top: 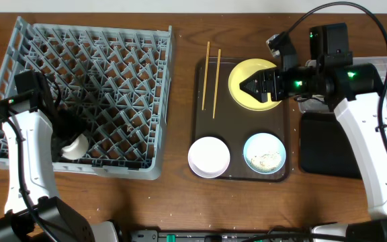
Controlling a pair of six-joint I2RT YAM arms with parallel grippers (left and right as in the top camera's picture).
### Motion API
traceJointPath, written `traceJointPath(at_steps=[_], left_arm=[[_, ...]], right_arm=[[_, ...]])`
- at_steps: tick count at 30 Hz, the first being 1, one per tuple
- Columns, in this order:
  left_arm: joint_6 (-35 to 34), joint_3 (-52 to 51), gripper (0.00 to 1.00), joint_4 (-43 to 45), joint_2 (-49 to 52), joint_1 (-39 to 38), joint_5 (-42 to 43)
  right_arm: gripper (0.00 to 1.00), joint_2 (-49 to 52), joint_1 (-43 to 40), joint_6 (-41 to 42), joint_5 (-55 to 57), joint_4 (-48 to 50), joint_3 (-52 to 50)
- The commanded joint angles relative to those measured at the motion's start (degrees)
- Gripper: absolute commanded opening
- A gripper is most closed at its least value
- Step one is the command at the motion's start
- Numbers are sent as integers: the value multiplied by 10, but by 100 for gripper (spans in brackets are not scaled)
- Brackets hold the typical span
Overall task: Sort waste into correct bins and load items into the dishwasher
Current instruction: 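Lower the cup into the dish rack with the left gripper, then grasp the light-blue bowl of rice with the right gripper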
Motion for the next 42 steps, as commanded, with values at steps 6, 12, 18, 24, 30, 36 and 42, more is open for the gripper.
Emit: traceJointPath(at_steps=[6, 12, 18, 24, 30, 36, 42], left_arm=[[18, 13, 86, -6, -8, 3, 38], [113, 45, 84, -6, -52, -5, 176], [181, 94, 84, 15, -123, -51, 270], [196, 95, 84, 56, -178, -112, 233], [196, 95, 85, 56, -176, -129, 207], [196, 94, 85, 56, -167, -129, 207], [196, 94, 85, 55, -165, -129, 207]], right_arm=[[75, -5, 5, 2, -2, -6, 10], [74, -5, 11, 32, 47, -33, 9], [69, -5, 72, 170, 227, -109, -12], [57, -5, 168, 296, 310, -111, -109], [50, -5, 216, 429, 393, -41, -230], [37, 0, 210, 438, 383, 90, -304], [35, 53, 208, 484, 384, 123, -312]])
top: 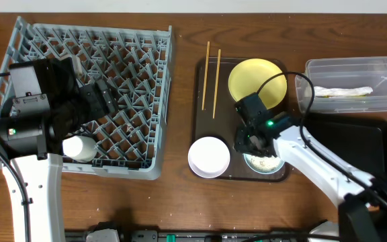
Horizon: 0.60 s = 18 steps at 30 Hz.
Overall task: Sort waste into correct bins and load items into the dishwasher
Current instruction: 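Grasp the light-blue bowl of rice with the right gripper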
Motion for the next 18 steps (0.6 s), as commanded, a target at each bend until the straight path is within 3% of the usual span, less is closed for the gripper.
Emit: traceJointPath(at_steps=[1, 3, 7, 8, 13, 18], left_arm=[[14, 4, 85, -3, 1, -2, -7], [14, 3, 85, -9, 1, -2, -7], [14, 3, 85, -17, 1, -2, -8], [14, 3, 85, -17, 1, -2, -8], [14, 3, 85, -19, 1, -2, -8], [14, 3, 85, -20, 1, -2, -8]], right_arm=[[35, 38, -7, 47, 9, 2, -4], [35, 49, -20, 47, -6, 2, -4], [4, 51, -52, 47, -29, 7, -4], [1, 51, -58, 46, -32, 9, -4], [1, 47, -70, 24, -54, 2, 3], [1, 23, -95, -59, -121, -18, 35]])
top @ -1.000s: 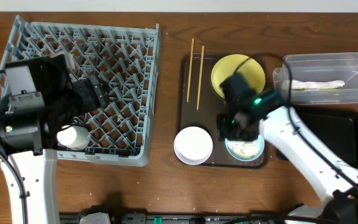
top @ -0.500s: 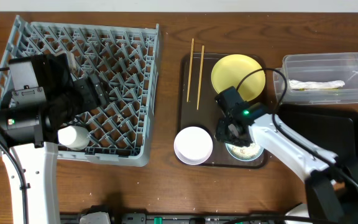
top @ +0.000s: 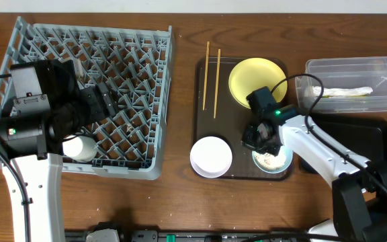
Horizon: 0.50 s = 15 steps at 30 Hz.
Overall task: Sort waste into correct bins and load items into the dishwasher
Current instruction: 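Grasp the light-blue bowl of rice with the right gripper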
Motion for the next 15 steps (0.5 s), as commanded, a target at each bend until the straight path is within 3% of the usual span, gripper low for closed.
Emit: traceJointPath(at_steps=[1, 8, 15], left_arm=[[5, 3, 85, -2, 1, -2, -3], [6, 3, 85, -2, 1, -2, -8], [6, 3, 85, -2, 1, -2, -8]], right_arm=[[1, -27, -30, -92, -95, 2, 30], [1, -122, -163, -253, -331, 7, 59], [1, -145, -320, -450, -428, -82, 57]])
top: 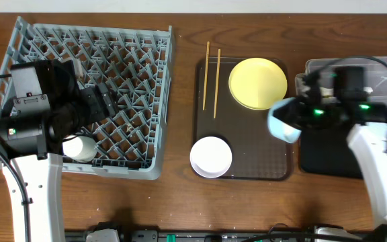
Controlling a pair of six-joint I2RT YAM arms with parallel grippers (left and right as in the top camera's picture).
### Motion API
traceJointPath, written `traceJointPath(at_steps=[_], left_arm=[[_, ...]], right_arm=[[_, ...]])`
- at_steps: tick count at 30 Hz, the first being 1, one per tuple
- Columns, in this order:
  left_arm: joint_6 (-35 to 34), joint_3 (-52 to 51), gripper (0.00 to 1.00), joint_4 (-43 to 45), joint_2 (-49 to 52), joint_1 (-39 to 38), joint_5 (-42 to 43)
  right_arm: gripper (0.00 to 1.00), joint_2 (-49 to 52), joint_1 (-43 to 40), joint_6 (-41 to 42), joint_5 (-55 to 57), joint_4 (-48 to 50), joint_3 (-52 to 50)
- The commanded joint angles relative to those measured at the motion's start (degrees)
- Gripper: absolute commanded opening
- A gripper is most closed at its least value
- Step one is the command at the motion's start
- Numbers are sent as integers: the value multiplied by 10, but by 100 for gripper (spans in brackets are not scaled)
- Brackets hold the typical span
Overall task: Sort waste into correct bins and load items into the dishwasher
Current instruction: 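Grasp the light-blue bowl of rice with the right gripper, then tip the rice out of the bowl onto the black tray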
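A light blue bowl [282,124] hangs tilted over the right edge of the dark tray [244,176], with my right gripper [294,117] shut on its rim. Its contents are hidden. On the tray lie a yellow plate [257,82], a white bowl [211,156] and two chopsticks [211,77]. The grey dish rack [146,101] fills the left side, with a white cup [77,148] lying at its front left. My left gripper [105,99] hovers over the middle of the rack, open and holding nothing.
A clear plastic bin [381,101] holding some waste stands at the back right, partly behind my right arm. A black bin [328,154] lies just in front of it, right of the tray. Bare wooden table shows along the front edge.
The blue bowl was on the tray's front right with my right gripper on it. Now it is off the tray, held tilted at the tray's right edge. My left arm is unchanged.
My left gripper was low at the white cup in the rack while my right hovered over the yellow plate. Then the left stood raised over the rack with the cup left behind, and the right was down on the blue bowl. Now that bowl is lifted.
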Motion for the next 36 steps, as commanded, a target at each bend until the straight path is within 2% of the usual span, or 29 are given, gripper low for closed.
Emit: traceJointPath(at_steps=[1, 4, 9, 13, 20, 23, 36], left_arm=[[6, 3, 85, -1, 1, -2, -4], [5, 3, 85, -1, 1, -2, -6], [6, 4, 85, -1, 1, -2, -8], [6, 3, 85, -1, 1, -2, -8], [6, 3, 85, -1, 1, -2, -8], [6, 3, 85, -1, 1, -2, -8], [6, 3, 85, -1, 1, -2, -8]], right_arm=[[1, 4, -61, -160, -78, -37, -1], [1, 10, -116, -194, -99, -46, -17], [1, 12, -201, -254, -190, -7, -62], [1, 18, -262, -255, -250, 38, -103], [1, 44, -341, -255, -420, 133, -172], [1, 47, -361, -254, -476, 162, -192], [1, 47, -364, -257, -476, 175, -202]])
